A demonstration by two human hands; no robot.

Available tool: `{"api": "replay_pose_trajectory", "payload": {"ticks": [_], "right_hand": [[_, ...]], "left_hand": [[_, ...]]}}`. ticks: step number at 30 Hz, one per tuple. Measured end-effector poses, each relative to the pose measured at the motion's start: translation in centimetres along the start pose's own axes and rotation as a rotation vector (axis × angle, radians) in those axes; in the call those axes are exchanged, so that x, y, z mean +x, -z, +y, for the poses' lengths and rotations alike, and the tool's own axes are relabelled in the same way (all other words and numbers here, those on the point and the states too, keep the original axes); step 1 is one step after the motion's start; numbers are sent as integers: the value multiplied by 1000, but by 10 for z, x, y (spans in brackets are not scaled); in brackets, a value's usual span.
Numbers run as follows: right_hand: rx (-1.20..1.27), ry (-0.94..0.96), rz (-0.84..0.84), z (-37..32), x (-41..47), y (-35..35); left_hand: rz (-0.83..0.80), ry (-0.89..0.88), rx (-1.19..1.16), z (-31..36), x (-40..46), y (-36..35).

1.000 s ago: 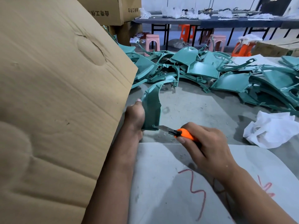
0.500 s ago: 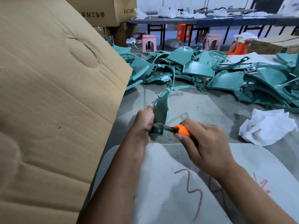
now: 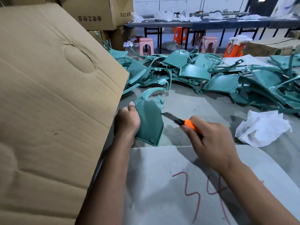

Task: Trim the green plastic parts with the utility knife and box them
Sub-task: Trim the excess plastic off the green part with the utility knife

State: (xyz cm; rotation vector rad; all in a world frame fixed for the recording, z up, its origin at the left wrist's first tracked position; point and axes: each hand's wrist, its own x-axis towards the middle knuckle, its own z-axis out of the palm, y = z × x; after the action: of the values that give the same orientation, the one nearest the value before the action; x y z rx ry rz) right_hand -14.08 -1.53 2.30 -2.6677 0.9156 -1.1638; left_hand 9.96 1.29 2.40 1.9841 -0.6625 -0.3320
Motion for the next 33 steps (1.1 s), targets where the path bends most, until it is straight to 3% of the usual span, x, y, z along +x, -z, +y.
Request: {"api": "replay_pose_trajectory", "payload": {"ticks": [2,6,10,14,18,25,28,31,33], "right_hand": [[66,0,10,6,-1,3],[185,157,-164,-3,-6,-1],[90,29,-103,2,-2,-4],[164,-45,130,12,-1,2],[314,25,148,8,-3,0],[145,-174,316,17,2,-3],[45,-155,301,18,3,-3],[-90,-226,377,25,4,2],[-140,-344,451,33,4,7]], "left_hand": [[21,-32,27,0,1,1],[34,-64,59,-1,0,-1],[-4,-145,-1,-4,0,0],[-201,-154,-262,-6,-4,-1],[-400,-189,-433,-5,-11,-1],[-718,-139,-637,-2,-28,-21],[-1004,10,-812,6,-37,-34],[-1510,225,-876,19,-43,-34],[-1654,324,-907,18,-45,-32]]}}
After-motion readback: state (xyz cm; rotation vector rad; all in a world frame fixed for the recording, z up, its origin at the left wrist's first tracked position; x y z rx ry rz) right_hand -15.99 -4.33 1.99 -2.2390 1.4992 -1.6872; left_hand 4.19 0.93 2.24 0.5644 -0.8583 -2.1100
